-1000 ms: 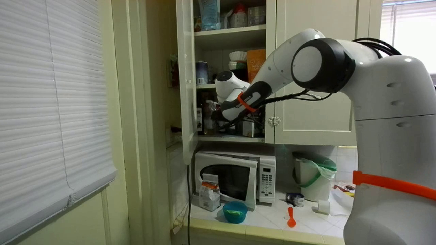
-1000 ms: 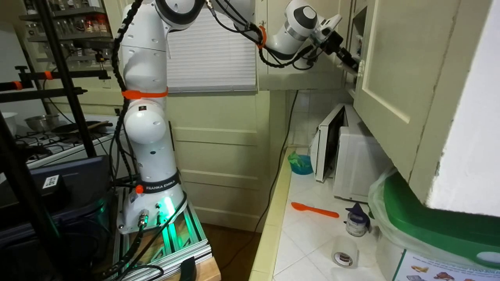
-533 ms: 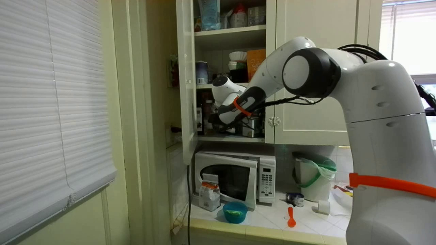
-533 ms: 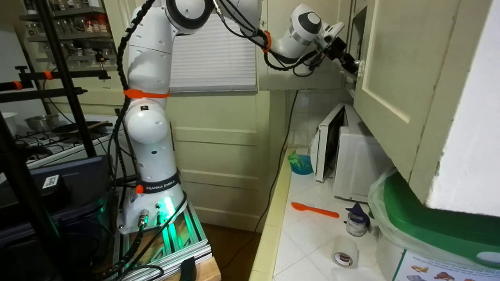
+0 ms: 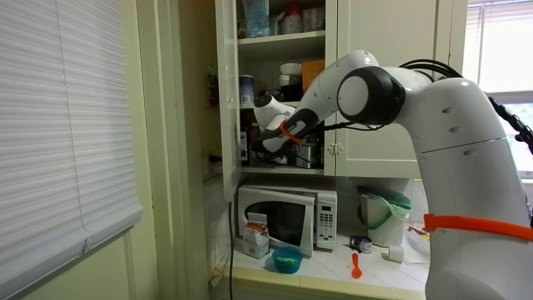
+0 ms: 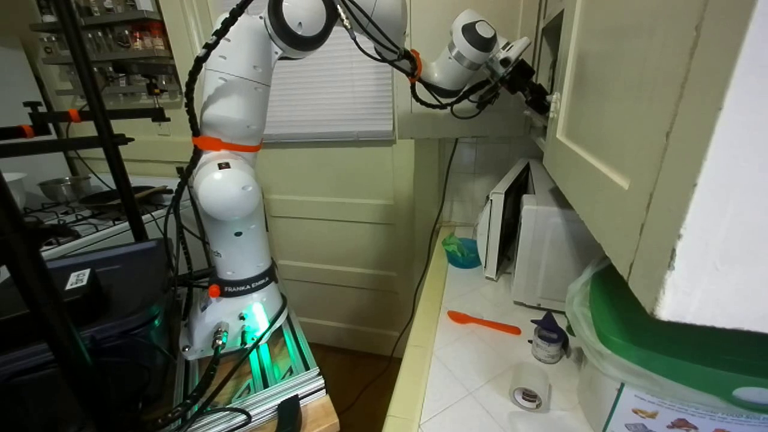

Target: Move the salt packet from the second to the bottom shelf

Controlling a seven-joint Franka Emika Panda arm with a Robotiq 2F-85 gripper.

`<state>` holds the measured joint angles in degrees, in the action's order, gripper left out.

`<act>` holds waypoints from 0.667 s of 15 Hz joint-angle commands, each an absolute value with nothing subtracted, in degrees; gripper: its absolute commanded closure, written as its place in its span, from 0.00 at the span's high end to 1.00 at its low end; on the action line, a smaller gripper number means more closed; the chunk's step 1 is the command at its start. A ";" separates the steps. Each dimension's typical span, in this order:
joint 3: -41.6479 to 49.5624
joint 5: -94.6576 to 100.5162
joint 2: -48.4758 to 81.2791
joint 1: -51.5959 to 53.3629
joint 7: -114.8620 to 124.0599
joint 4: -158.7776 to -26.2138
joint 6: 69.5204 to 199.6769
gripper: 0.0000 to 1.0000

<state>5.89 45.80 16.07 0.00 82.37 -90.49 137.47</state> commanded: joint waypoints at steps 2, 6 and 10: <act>7.22 45.77 18.49 1.07 82.98 -86.32 134.76 0.71; 6.93 44.31 18.34 1.02 81.11 -85.72 134.11 0.99; 6.46 43.76 17.67 1.03 77.39 -86.10 134.82 1.00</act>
<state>6.37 45.38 17.70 0.45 80.15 -86.78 136.20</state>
